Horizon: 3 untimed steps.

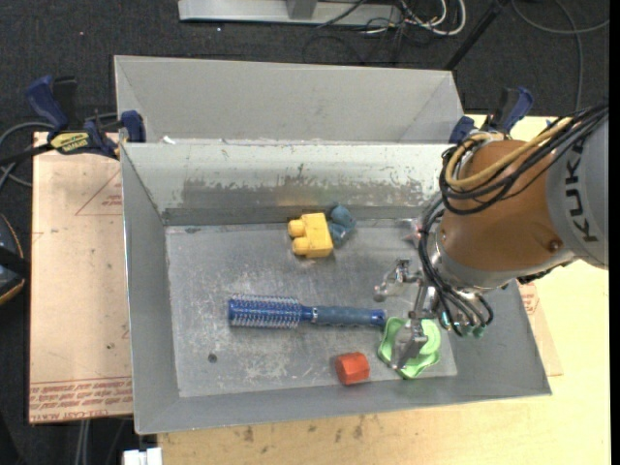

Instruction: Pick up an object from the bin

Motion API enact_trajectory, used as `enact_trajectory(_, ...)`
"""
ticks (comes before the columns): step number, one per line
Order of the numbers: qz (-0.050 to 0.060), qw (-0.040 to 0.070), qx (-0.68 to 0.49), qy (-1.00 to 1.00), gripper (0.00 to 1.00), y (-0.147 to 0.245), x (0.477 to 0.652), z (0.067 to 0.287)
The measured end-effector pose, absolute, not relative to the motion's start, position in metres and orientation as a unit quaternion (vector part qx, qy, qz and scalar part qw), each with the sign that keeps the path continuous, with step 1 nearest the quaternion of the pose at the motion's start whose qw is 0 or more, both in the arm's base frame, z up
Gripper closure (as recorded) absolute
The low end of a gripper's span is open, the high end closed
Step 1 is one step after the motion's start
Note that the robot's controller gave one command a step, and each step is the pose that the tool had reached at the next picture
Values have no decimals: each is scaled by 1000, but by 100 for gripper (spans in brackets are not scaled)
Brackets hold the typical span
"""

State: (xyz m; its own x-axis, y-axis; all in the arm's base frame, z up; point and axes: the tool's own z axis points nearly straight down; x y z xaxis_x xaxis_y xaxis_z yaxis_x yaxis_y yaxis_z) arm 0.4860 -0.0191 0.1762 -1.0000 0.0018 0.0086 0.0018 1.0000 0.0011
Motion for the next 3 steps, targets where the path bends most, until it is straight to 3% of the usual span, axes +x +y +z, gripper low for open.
enact_trajectory(1,-1,-3,40,-999,0,147,531,74)
enact_trajectory(2,-1,-2,63,-998,0,139,534,101)
enact_trajectory(3,-1,-1,23,-1000,0,130,550,100)
